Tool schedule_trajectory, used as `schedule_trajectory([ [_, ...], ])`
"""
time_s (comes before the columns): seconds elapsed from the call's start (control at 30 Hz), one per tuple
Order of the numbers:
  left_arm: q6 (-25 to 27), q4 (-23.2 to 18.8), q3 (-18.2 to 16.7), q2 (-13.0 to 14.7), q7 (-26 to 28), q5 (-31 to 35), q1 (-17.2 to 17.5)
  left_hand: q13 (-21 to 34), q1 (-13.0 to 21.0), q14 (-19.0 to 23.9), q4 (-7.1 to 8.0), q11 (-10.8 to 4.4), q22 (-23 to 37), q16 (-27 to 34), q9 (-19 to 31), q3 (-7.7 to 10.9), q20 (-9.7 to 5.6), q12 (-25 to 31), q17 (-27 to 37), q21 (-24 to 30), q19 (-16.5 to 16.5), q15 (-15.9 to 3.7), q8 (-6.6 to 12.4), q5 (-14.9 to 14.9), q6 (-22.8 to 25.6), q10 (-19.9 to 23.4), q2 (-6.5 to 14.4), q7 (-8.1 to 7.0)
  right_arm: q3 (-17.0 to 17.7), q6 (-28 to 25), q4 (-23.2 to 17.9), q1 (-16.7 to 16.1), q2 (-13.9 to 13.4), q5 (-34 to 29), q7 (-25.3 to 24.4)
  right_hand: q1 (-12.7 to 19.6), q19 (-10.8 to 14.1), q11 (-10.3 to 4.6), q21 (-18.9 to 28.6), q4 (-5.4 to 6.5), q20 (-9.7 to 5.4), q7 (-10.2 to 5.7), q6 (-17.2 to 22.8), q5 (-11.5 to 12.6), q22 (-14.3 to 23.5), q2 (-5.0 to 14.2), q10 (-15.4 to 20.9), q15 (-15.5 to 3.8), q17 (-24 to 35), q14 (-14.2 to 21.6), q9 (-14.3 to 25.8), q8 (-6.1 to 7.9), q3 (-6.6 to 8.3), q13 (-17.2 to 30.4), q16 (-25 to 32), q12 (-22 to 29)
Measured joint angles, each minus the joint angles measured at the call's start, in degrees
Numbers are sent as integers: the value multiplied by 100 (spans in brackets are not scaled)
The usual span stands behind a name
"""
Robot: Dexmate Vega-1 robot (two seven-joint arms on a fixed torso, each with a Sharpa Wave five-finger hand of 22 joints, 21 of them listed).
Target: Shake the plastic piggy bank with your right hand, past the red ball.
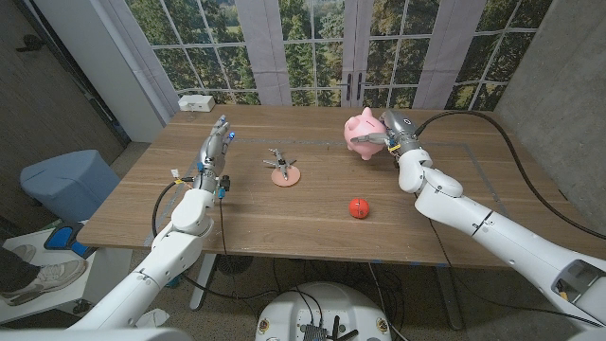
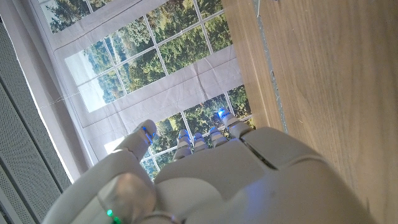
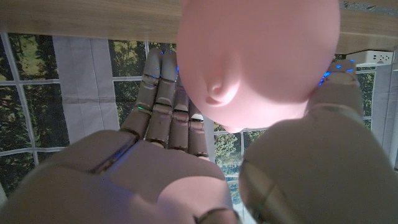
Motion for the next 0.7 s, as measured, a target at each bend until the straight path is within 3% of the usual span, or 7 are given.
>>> schedule_trajectory([
  [0.7,38,106,-8,-18,-17,-51,-60,0,0,0,-24,0,0,0,0,-24,0,0,0,0,0,0,0,0,0,0,0,0,-259,115,684,280,277,-255,68,0,0,0,0,0,0,-42,41,-18,1,0,1,-38,3,63,0,-12,0,3,-48,-45],
])
